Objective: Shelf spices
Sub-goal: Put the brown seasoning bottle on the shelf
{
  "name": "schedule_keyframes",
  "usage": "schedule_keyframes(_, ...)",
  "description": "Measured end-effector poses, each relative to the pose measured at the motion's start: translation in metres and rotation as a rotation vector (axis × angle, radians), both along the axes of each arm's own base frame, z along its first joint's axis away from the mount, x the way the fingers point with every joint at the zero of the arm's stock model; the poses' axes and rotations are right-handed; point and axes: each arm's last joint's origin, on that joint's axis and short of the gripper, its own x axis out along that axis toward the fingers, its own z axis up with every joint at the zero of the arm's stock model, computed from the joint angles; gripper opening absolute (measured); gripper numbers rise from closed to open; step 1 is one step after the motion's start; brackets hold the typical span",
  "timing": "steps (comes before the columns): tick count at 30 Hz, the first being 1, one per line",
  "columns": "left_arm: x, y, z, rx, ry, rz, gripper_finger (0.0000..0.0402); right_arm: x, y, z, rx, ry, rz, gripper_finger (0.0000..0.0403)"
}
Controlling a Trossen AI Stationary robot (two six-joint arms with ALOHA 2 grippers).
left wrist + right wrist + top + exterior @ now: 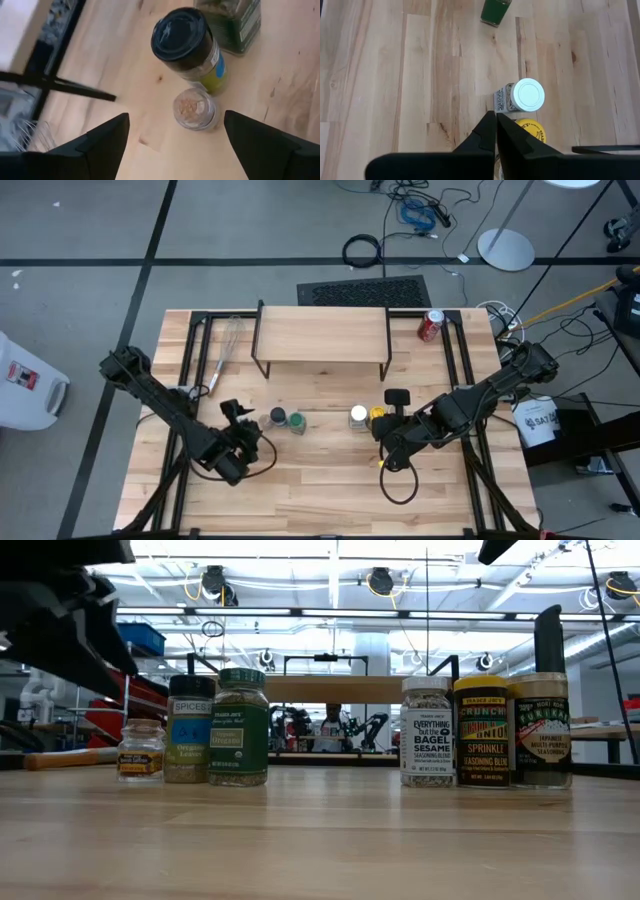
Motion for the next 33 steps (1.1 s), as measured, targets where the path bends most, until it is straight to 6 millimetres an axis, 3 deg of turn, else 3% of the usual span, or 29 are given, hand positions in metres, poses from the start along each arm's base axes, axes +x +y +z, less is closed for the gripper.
schedule_keyframes(4,0.0,0.0,0.0,0.043,0.051,-0.071,0.0336,0.0,0.0,0.0,0.0,0.0,0.0,0.0)
schedule_keyframes(9,0.002,-0.005,0.0,-0.133,0.038,0.021,0.0336,0.0,0.0,0.0,0.001,-0.001,0.0,0.0)
schedule_keyframes(13,0.004,-0.008,0.007,-0.175,0.001,-0.035,0.0336,0.001,0.0,0.0,0.005,-0.007,-0.001,0.0)
schedule_keyframes(17,-0.002,0.002,0.03,-0.155,-0.037,-0.113,0.0336,0.001,0.0,0.0,0.005,-0.007,-0.002,0.0)
schedule_keyframes(22,-0.033,0.029,0.07,-0.221,-0.148,-0.127,0.0336,0.001,0.0,0.0,0.004,-0.006,0.0,0.0)
schedule_keyframes(24,-0.043,0.038,0.078,-0.272,-0.23,-0.136,0.0336,0.001,0.0,0.0,0.001,-0.006,0.005,0.0)
schedule_keyframes(28,-0.054,0.047,0.068,-0.328,-0.321,-0.16,0.0336,0.001,0.0,0.0,-0.001,-0.005,0.008,0.0)
schedule_keyframes(33,-0.054,0.048,0.032,-0.352,-0.323,-0.172,0.0336,0.001,0.001,0.001,0.001,-0.011,0.01,0.0)
